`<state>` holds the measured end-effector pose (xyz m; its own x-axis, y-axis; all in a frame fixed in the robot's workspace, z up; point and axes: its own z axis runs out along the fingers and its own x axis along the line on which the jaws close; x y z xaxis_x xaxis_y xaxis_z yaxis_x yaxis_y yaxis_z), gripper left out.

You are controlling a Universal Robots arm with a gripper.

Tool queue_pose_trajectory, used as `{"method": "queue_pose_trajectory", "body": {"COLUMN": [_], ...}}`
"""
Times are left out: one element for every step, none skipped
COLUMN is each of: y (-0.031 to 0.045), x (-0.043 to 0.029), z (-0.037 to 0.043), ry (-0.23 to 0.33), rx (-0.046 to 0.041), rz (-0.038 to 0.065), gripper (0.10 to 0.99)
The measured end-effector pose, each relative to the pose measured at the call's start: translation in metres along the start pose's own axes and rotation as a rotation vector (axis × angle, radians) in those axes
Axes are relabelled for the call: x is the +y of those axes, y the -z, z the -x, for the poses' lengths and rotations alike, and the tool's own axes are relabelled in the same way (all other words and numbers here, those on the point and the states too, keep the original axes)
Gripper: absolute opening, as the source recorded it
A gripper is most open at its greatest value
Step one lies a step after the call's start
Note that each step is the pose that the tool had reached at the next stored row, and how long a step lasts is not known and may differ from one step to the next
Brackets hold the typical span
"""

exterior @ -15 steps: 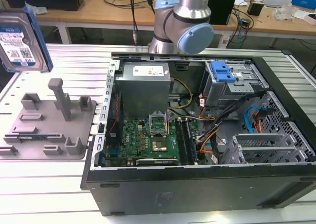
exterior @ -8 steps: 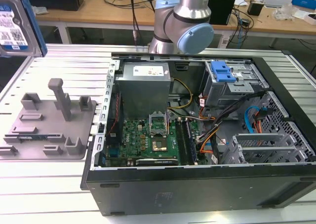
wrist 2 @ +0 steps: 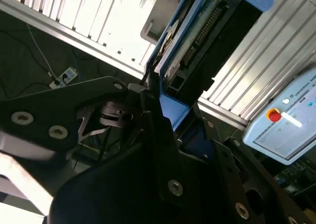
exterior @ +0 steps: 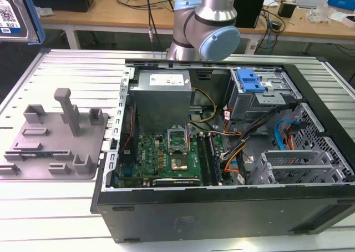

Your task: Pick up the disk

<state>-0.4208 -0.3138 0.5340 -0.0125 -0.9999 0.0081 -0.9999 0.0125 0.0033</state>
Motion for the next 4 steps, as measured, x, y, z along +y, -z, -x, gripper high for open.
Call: {"method": "queue_pose_trajectory", "body": {"y": [0.0001, 0.0003, 0.0003, 0.0003], "x": [0.0, 0.0, 0.0, 0.0], "z": [0.0, -0.0001, -0.0001, 0.0], "ry": [0.0, 0.0, 0.0, 0.0], "rx": [0.0, 0.0, 0.0, 0.0], "rz": [0.0, 0.0, 0.0, 0.0], "gripper": [0.365, 0.365, 0.365, 0.365]}}
